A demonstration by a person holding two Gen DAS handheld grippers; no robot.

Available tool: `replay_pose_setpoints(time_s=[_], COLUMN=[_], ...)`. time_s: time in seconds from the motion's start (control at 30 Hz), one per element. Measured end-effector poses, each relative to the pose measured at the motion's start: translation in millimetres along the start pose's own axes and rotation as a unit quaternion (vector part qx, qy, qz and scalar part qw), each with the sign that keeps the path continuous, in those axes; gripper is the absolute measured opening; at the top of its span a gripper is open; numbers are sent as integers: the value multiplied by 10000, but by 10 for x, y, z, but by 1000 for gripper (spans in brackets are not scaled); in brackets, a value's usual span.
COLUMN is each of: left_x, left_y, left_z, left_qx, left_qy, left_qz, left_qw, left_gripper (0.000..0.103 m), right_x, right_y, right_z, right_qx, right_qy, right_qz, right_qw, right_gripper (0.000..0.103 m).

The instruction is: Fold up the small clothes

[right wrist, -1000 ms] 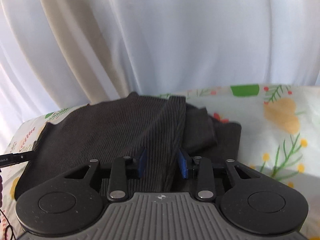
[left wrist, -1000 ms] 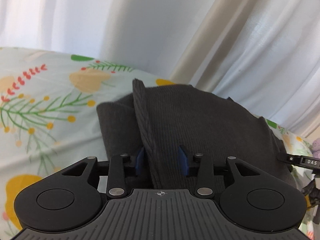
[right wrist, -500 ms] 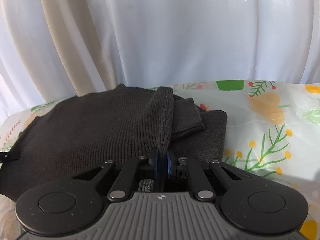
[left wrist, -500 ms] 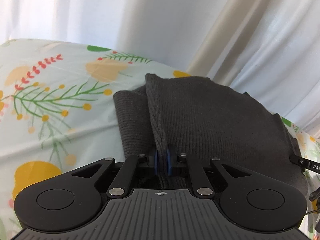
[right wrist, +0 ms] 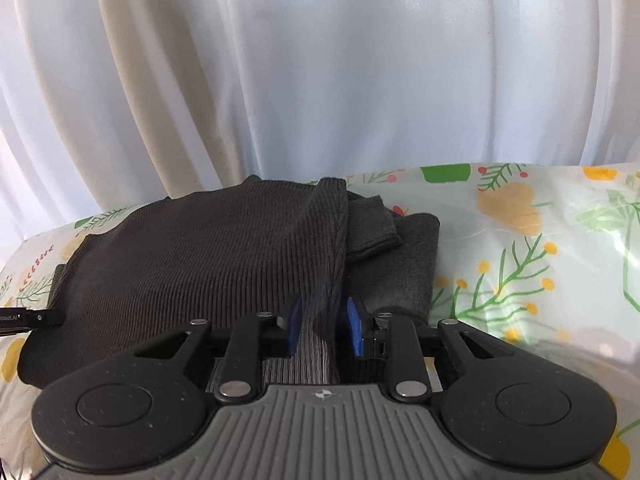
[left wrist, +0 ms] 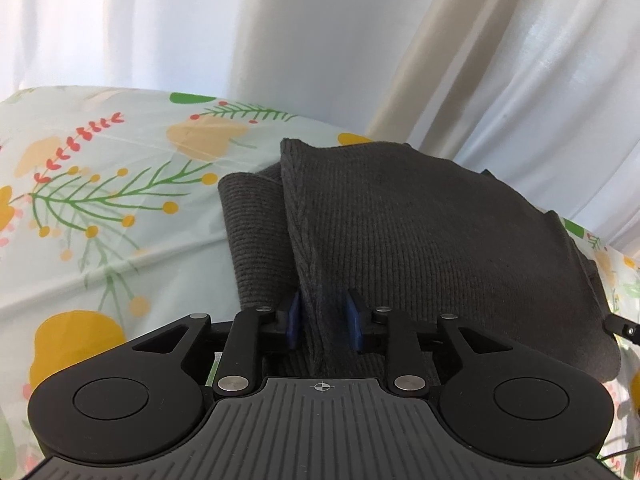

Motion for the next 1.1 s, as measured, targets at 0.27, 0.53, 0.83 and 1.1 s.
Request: replay_pose_setpoints(time_s=[0.27, 0.53, 0.83, 1.1], left_x=[-185, -324, 28, 133], left_y=[-308, -286, -18, 81], left_z=[43, -226, -485, -458], left_qx=[-167, -542, -1632, -1604], left_qy=[-487, -486, -1082, -1033], left_qz=[-277, -84, -273, -115], left_qw=[9983, 9973, 9803, 9816], left_gripper=[32, 25, 57, 25], right_x=[-51, -73, -155, 174], right_y=[-330, -366, -103, -263], right_z=[169, 152, -277, -916], right_qx=[406, 52, -260, -1047], right_qy=[142, -292, 79, 403], right_qz=[-261, -191, 332, 175], right_qw=[9987, 9994, 9991, 9935], right_gripper=[26, 16, 19, 19])
Point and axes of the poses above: each gripper's, at about its wrist camera, not at the fingertips, and x roughly the way its jaws point, z to its right, y to its top, the point moved 9 cm from there along x, roughly the way its jaws point, and after that the axes turned 4 degrees about -z, right-handed, at the moved point
